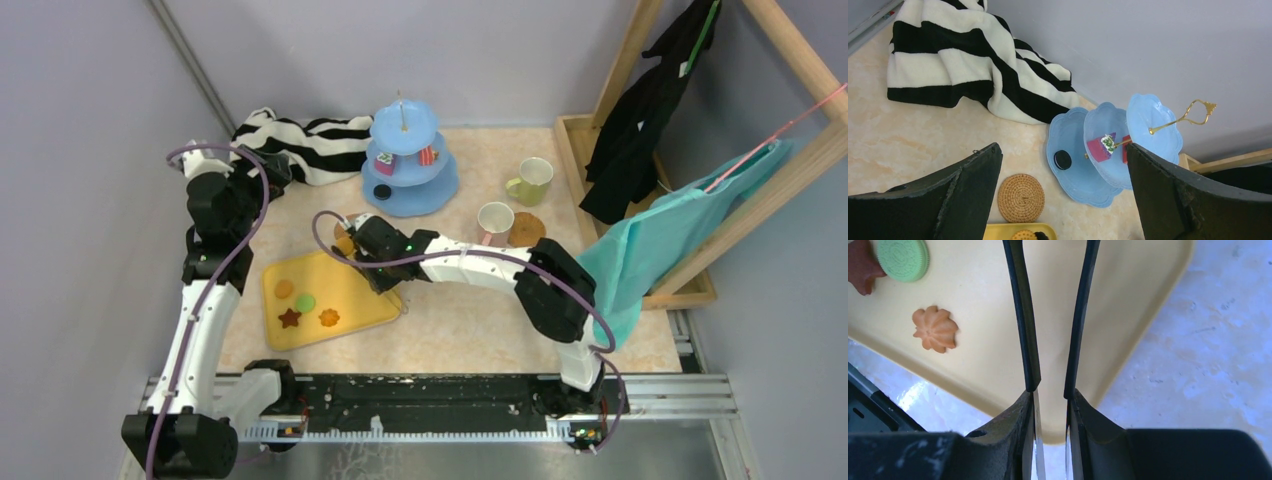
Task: Serve the afternoon tea
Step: Pick up the desert from the tray, then place the desert on the desert table.
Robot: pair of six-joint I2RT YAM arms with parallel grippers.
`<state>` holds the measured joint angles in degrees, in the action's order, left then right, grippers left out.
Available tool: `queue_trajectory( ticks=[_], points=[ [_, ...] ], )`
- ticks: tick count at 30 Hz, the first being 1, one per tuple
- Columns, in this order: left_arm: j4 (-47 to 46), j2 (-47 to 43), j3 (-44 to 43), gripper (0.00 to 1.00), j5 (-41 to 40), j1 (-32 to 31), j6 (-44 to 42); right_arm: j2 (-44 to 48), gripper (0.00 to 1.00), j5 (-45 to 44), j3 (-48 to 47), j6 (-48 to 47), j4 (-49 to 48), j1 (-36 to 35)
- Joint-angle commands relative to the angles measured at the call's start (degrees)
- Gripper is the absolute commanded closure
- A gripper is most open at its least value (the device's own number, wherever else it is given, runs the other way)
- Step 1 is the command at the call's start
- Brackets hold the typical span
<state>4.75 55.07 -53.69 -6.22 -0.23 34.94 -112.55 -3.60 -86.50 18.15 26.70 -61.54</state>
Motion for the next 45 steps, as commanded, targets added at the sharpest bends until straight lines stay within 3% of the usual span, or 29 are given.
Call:
queue_trajectory(
  ticks=[1, 11, 19, 45],
  points=[
    [-1.1, -0.9, 0.4, 0.01, -0.3, 0.3, -0.1, 7.2, 0.84, -0.2, 3.7, 2.5, -4.7, 2.5],
    [-1.4, -0.6, 1.3, 0.01, 0.4, 0.3, 0.2, 14.8, 0.85, 2.2, 13.2, 5.4, -8.5, 9.9],
    [-2.0, -0.9, 2.5, 0.01, 1.3, 0.3, 0.0, 14.8, 0.85, 4.7, 16.1, 6.7, -10.2, 16.2],
    [-4.5, -2.0, 6.8, 0.01, 3.2, -0.1, 1.9, 3.0, 0.85, 5.9, 3.6, 6.2, -6.8, 26.7]
  ],
)
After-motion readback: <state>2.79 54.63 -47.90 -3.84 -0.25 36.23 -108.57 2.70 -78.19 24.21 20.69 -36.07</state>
